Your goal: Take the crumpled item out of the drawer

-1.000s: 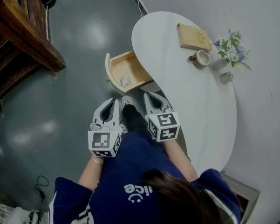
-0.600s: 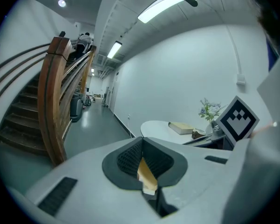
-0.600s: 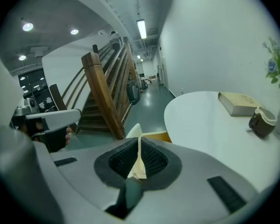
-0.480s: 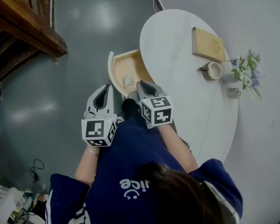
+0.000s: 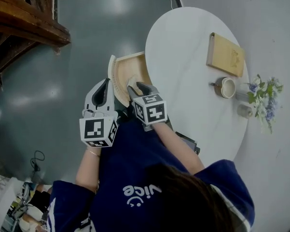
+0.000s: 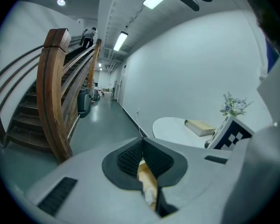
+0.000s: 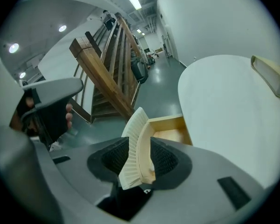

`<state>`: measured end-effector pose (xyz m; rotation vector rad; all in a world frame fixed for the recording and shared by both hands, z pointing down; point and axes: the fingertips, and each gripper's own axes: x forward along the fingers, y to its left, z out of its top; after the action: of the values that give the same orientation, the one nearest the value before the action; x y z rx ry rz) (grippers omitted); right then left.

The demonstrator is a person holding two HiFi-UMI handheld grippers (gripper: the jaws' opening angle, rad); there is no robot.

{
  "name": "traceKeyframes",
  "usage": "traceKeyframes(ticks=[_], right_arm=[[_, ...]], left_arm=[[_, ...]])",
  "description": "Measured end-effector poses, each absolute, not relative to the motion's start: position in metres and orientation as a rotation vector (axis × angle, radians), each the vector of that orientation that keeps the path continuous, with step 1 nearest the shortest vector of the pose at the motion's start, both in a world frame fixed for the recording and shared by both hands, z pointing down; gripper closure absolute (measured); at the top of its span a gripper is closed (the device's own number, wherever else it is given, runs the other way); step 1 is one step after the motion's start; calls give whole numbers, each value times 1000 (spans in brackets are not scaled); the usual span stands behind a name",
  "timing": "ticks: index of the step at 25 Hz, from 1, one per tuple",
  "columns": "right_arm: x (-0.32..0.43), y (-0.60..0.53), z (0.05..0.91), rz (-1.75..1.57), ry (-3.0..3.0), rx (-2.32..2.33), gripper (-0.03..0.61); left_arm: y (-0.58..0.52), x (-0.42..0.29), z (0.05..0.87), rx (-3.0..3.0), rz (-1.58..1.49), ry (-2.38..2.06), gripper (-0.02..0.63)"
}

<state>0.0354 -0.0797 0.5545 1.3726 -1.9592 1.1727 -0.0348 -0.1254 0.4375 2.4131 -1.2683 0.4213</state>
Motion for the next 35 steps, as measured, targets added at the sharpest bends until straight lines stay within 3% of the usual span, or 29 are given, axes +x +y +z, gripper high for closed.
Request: traceKeyframes(ticks=[10,15,35], right_arm=[[34,-81,602,1206,-1809,1321,391],[31,-81,627,1284,-1722,1306,336],[28,-82,703,1315,-1443,1128,259]], left_arm=[[-136,-33,445,2343,472,-1298,609],[-130,-37,451,2318,501,-1290,609],[-134,-106,440,2213,481,-1489,609]])
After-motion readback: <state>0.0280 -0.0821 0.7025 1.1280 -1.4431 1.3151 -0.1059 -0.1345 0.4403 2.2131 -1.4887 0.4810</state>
